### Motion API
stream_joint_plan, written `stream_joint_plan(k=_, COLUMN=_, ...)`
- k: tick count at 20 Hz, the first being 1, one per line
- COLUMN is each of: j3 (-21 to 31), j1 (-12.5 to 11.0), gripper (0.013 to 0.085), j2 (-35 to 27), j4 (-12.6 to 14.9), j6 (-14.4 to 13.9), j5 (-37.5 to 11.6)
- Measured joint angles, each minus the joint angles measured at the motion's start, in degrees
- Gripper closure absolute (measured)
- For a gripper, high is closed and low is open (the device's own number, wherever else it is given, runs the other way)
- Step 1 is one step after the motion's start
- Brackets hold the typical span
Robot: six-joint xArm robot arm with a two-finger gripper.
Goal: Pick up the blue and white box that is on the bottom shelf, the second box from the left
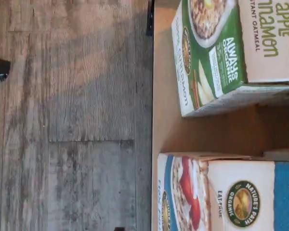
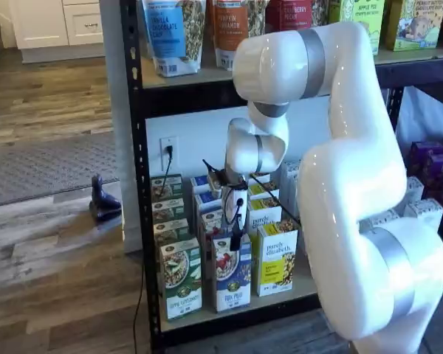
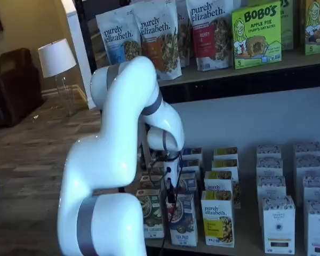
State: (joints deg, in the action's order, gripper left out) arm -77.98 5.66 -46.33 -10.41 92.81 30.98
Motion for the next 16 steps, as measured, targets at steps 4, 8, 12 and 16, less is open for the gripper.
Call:
stream_joint_plan(k=4, j3=-1.79, j1=0.16, gripper=0.0130, j2=-0.59, j4=1.65, j6=-1.69, j5=3.67)
stream_joint_plan(k=8, j3=-2.08, j1=0.28, gripper=0.0130, j2=-1.15, j4=0.80, j6=-1.05, j5=3.03)
stream_joint_plan(k=12, j3=-3.05, j1=0.03, gripper=0.0130, j2=-2.23, j4=-0.88, j6=0.59, j5=2.18)
stream_joint_plan(k=16, j3=-5.17, j1=-0.20, gripper=0.0130, j2=-3.99, j4=0.15, j6=-0.08, j5=2.63)
